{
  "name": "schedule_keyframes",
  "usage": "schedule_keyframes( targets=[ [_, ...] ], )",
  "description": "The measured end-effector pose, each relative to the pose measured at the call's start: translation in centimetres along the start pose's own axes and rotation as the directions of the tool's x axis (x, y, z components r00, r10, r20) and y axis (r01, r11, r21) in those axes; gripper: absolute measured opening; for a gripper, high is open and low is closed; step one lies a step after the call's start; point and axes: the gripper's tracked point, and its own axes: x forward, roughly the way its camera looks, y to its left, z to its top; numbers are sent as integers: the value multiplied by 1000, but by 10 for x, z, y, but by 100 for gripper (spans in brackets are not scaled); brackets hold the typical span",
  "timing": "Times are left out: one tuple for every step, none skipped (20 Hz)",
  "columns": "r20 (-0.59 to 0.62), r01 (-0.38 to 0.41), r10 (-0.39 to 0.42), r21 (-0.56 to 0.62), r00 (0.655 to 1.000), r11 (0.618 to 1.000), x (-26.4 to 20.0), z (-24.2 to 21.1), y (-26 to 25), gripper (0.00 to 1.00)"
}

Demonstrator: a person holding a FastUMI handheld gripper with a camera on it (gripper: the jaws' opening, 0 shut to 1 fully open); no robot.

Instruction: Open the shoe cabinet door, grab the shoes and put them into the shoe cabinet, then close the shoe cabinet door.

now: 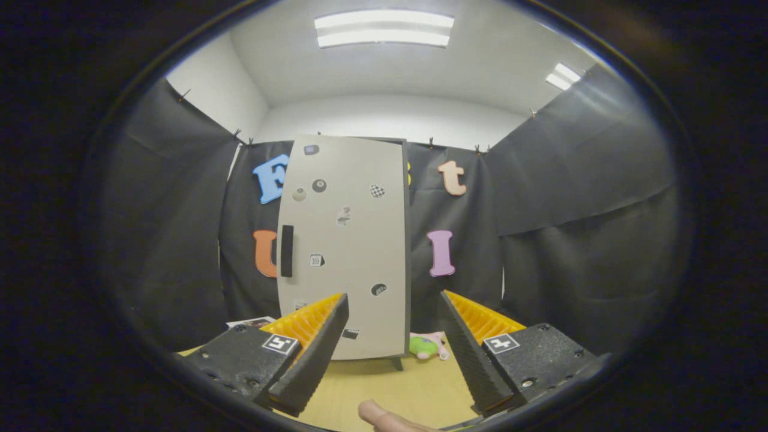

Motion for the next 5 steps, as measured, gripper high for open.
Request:
schedule_keyframes(
  targets=[
    [6, 1, -1, -3, 1000, 1000, -5, 1, -3, 97],
    [15, 4, -4, -6, 1000, 1000, -8, 5, -6, 97],
    [24, 4, -4, -10, 1000, 1000, -10, 9, -8, 97],
    [32, 4, -4, -11, 999, 1000, -11, 13, -8, 97],
    [41, 0, 0, -11, 999, 1000, -12, 15, -7, 97]
  ],
)
